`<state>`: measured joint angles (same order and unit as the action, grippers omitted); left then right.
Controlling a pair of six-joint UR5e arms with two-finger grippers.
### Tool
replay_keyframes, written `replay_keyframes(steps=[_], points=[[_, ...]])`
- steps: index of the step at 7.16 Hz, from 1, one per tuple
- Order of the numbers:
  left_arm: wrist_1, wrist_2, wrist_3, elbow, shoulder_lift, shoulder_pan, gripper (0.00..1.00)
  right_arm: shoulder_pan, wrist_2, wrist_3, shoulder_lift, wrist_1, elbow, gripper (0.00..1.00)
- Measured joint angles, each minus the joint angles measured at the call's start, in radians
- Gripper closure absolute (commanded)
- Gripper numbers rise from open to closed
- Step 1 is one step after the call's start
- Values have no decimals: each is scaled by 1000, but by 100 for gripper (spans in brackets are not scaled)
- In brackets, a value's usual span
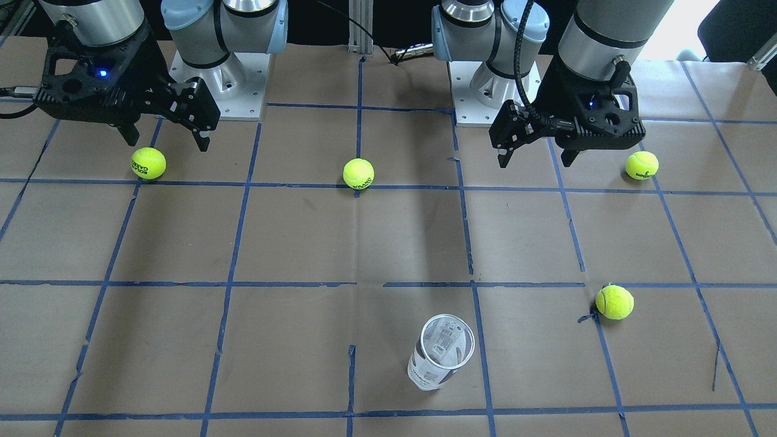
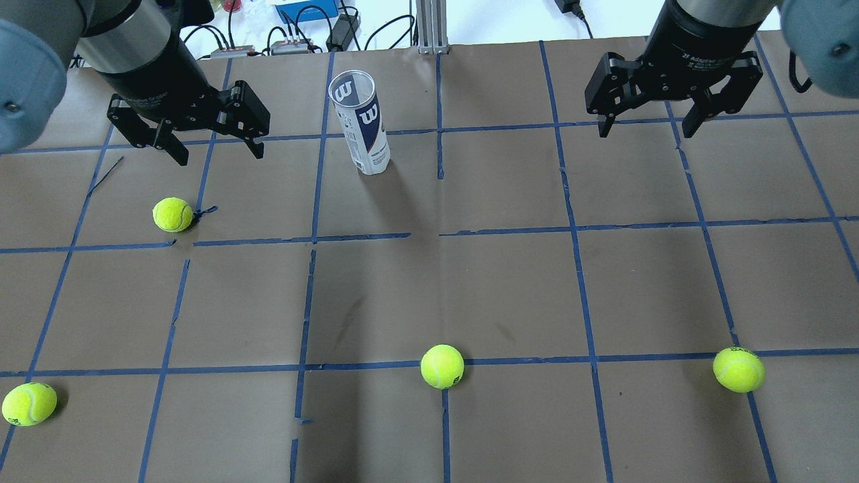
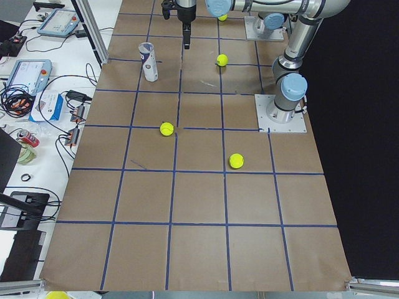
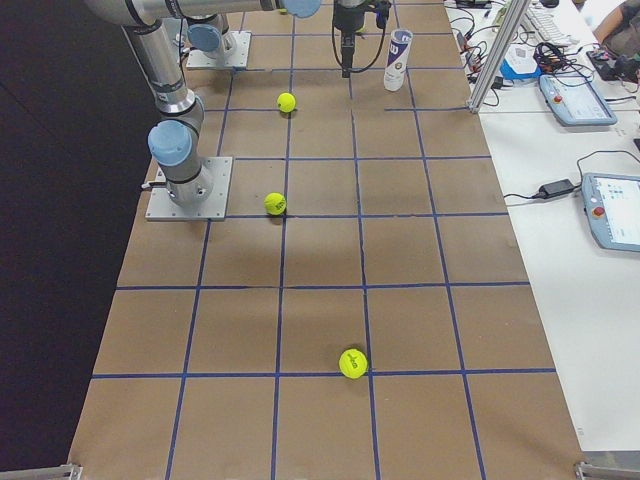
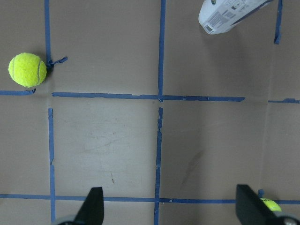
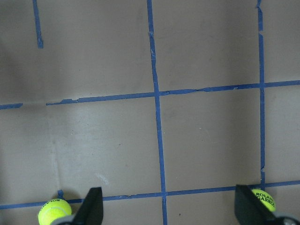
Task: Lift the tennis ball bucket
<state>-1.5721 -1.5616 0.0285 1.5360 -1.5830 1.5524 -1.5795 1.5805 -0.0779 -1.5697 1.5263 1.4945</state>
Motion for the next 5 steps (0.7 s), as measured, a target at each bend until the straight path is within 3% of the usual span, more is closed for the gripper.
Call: replay_keyframes(steps=[5], points=[[17,4,-10,-19,-17,0,0,-1,-3,2,1,0,1,0]])
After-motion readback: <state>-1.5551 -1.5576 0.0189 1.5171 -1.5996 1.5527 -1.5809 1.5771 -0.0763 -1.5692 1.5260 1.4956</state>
